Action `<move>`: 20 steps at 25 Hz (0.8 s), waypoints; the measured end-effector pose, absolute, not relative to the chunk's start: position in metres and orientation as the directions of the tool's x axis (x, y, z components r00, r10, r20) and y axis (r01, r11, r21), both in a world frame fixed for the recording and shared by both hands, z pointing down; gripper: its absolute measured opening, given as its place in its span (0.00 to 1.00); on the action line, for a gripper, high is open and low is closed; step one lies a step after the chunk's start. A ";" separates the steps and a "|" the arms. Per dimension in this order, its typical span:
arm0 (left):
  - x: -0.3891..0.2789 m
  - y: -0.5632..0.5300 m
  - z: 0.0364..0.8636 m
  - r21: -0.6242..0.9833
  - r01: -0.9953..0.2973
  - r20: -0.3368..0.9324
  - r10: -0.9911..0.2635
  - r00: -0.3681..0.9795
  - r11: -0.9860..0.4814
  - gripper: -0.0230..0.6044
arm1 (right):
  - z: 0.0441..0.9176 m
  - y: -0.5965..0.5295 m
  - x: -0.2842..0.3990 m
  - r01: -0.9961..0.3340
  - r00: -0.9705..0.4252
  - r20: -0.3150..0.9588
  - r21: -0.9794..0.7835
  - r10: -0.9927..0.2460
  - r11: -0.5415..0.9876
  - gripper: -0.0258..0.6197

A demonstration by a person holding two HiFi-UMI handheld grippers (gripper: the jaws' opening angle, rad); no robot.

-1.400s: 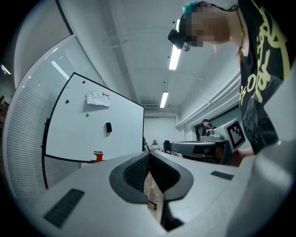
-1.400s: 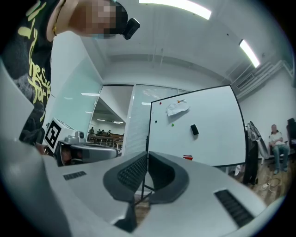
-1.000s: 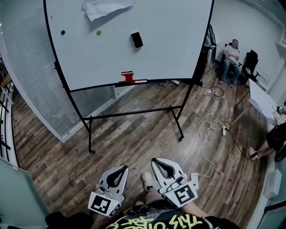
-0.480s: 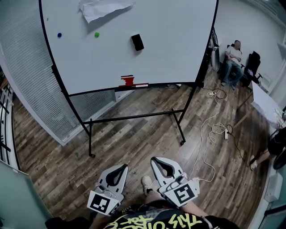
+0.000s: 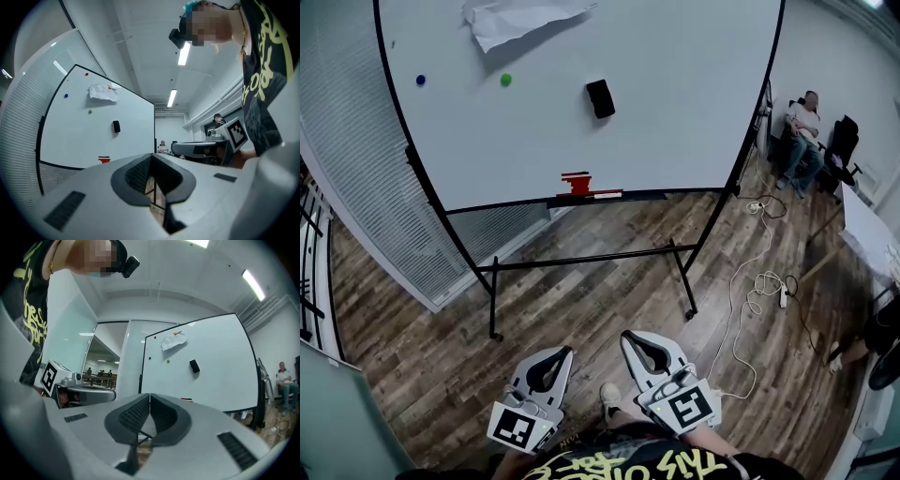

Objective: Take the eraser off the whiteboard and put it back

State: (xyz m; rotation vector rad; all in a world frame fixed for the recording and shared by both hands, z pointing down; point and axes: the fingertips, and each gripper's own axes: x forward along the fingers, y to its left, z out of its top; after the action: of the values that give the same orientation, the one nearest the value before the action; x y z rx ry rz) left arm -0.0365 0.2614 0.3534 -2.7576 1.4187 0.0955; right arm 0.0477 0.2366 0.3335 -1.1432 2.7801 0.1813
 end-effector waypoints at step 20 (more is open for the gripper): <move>-0.027 0.146 0.338 -0.004 -0.847 -0.093 -0.843 0.529 -0.531 0.05 | 0.318 0.117 0.055 -0.664 -0.741 -0.193 0.066 -0.643 0.745 0.06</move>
State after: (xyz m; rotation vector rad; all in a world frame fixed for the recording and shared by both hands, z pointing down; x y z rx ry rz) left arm -0.0270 0.1463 0.3379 -2.7043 1.4962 0.1230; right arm 0.0554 0.1170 0.3175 -1.0500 2.7853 0.1953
